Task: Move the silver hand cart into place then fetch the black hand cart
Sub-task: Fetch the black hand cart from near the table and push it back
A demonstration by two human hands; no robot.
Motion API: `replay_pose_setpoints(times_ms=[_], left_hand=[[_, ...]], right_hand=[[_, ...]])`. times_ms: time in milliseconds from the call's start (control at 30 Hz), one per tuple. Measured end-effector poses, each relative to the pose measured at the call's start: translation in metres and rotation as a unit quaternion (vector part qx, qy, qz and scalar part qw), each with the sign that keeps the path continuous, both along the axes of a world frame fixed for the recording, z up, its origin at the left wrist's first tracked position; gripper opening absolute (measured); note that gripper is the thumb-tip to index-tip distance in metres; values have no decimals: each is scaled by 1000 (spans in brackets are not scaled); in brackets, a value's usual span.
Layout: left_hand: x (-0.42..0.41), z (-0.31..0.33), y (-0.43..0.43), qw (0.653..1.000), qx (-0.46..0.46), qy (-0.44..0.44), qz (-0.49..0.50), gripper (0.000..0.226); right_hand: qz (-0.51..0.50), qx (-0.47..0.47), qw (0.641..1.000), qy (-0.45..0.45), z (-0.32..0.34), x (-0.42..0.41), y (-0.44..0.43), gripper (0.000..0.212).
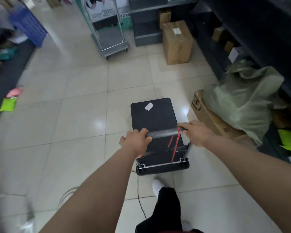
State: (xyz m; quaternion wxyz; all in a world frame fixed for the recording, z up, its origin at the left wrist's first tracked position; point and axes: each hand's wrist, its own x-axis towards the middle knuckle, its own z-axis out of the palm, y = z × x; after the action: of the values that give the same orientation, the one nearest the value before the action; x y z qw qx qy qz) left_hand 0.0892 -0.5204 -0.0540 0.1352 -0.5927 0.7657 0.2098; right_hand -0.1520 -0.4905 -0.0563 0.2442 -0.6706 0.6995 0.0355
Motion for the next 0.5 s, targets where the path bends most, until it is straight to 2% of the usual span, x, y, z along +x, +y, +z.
replay_pose_setpoints(times_ms=[100, 267, 500], left_hand=[[5, 0, -43, 1000, 2, -13, -6, 31], [2, 4, -112, 1000, 11, -15, 3, 30], [-10, 2, -191, 998, 7, -7, 55, 31]], right_hand=[[11, 6, 1000, 1, -5, 5, -36, 48], [14, -36, 999, 7, -4, 5, -104, 32], [63, -16, 998, -12, -5, -13, -214, 36]])
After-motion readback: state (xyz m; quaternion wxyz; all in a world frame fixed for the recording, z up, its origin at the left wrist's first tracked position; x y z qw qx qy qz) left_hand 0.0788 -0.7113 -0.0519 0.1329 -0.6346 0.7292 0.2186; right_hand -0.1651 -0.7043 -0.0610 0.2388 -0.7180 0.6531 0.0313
